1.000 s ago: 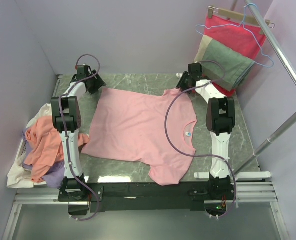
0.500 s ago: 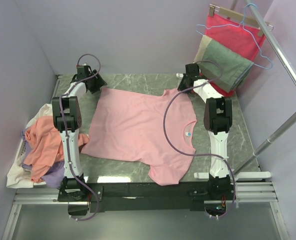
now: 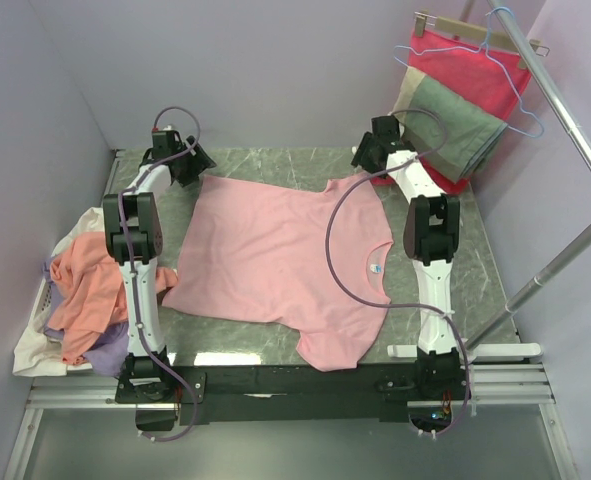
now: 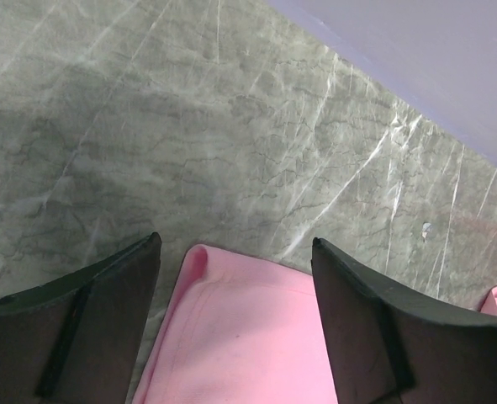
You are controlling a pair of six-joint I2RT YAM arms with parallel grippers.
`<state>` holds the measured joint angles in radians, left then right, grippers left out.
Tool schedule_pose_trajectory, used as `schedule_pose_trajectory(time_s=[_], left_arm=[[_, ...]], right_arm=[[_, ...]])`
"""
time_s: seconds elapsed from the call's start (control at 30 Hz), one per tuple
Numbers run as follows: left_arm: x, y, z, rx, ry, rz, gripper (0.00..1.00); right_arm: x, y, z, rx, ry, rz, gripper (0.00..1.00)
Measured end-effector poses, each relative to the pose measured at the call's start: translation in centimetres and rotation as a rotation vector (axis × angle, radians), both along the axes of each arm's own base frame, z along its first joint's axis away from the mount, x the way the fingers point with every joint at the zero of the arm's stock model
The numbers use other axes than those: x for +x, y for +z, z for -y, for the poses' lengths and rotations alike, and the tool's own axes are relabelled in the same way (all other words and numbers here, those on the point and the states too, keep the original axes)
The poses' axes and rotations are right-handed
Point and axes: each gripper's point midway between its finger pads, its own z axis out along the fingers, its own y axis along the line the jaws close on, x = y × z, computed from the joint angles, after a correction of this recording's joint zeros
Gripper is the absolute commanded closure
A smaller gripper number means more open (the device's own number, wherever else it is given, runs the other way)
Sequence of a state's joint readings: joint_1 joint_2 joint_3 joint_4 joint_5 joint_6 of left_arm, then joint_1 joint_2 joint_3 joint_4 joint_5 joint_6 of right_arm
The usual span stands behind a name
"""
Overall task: Fold and stack the t-shirts
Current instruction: Flatten out the tshirt, then grap the side of the flattened tshirt furthest away from the robot with both arms
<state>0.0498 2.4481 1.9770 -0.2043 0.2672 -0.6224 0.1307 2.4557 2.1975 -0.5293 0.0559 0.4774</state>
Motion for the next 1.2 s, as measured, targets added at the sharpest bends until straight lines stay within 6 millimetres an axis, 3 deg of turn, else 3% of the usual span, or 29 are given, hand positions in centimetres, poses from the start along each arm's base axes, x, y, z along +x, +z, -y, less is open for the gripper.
schedule_pose_trajectory(time_s=[0.17, 0.37, 0.83, 1.2], left_arm=[[-0.1, 0.0, 0.1, -0.018, -0.012, 0.0, 0.22], [-0.1, 0.1, 0.1, -0.026, -0.019, 0.001, 0.23], [-0.3, -0.2, 0.1, -0.04, -0.018, 0.0, 0.25], [-0.6, -0.1, 0.3, -0.046, -0.02, -0.001, 0.23]], right_arm=[[1.7, -0.2, 0.6, 0.024, -0.003, -0.004, 0.29], [0.5, -3.4, 1.8, 0.075, -0.013, -0.107, 0.29], [-0.1, -3.2, 1.6, 0.202, 0.054, -0.149, 0.32], [-0.6, -3.6, 0.2, 0.091, 0.114, -0.153, 0.3]])
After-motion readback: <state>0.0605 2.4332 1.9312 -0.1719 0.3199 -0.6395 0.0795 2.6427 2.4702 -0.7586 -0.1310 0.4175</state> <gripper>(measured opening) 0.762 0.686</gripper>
